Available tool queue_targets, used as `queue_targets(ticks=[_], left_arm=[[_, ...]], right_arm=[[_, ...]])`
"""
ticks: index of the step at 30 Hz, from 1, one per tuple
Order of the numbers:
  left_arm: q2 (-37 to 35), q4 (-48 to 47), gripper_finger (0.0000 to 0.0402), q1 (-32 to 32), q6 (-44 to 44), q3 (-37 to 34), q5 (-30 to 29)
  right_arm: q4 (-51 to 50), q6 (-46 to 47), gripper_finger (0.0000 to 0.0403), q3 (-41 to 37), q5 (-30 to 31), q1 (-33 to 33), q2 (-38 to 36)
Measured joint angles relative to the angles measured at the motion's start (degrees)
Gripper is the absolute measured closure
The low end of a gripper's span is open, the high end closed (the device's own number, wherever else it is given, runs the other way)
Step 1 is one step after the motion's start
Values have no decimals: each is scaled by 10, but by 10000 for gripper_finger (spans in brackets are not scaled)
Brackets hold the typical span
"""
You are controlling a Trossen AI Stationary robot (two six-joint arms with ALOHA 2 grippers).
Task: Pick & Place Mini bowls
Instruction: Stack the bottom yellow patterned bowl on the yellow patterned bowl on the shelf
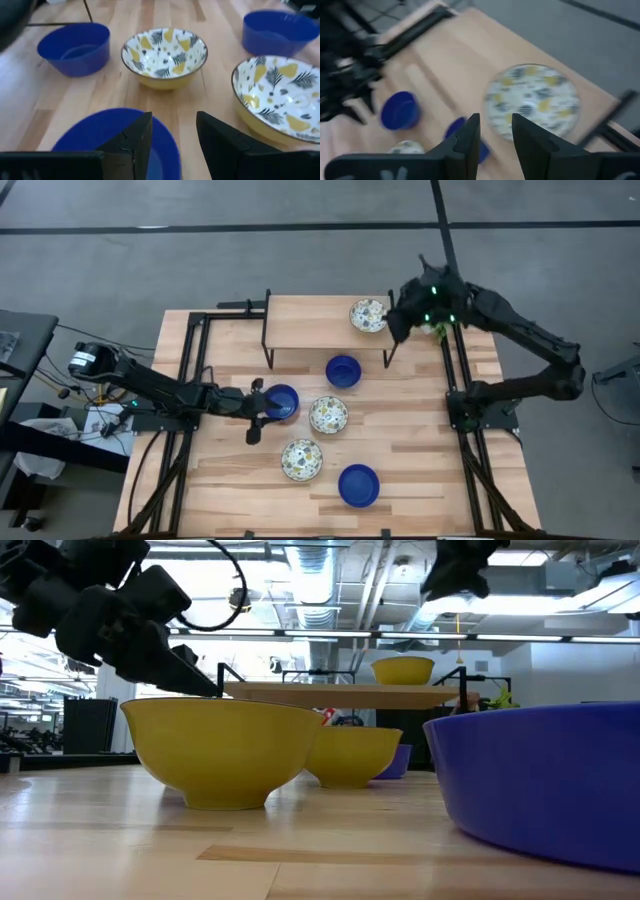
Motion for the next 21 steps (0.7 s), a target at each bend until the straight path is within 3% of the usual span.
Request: queue_targets(ticks=[5,14,21], left_arm=[[51,3,248,-31,3,38,-5],[158,3,248,-65,29,80,-12],[201,3,248,-65,29,100,-12]], right_arm=[[99,18,302,-99,46,105,-66],[245,72,302,-245,65,275,-127],[293,115,302,-286,187,424,-127]])
